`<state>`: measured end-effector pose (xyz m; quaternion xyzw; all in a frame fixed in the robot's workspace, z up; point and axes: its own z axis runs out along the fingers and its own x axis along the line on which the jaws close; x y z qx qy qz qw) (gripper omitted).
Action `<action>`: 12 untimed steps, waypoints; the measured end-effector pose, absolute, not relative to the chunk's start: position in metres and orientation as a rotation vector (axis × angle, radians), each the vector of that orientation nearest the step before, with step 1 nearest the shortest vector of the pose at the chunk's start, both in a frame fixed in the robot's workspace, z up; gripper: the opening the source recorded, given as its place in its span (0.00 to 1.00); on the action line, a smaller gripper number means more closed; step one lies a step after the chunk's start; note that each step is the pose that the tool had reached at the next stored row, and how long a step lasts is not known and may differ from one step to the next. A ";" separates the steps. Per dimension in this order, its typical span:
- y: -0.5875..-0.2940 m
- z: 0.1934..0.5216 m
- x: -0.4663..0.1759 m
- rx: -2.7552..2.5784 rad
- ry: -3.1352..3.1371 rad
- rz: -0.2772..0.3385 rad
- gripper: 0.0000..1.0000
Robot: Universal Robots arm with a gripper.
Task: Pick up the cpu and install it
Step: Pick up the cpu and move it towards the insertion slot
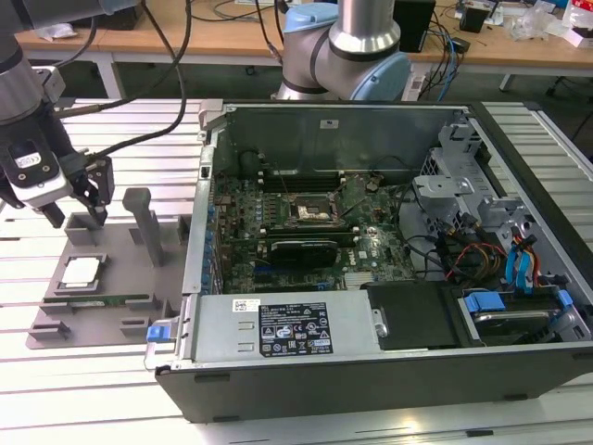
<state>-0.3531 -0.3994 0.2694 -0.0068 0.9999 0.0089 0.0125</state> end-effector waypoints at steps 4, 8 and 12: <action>-0.399 0.263 -0.353 -0.021 3.116 0.028 0.60; -0.399 0.257 -0.353 -0.021 3.116 0.028 0.60; -0.399 0.250 -0.353 -0.021 3.116 0.028 0.60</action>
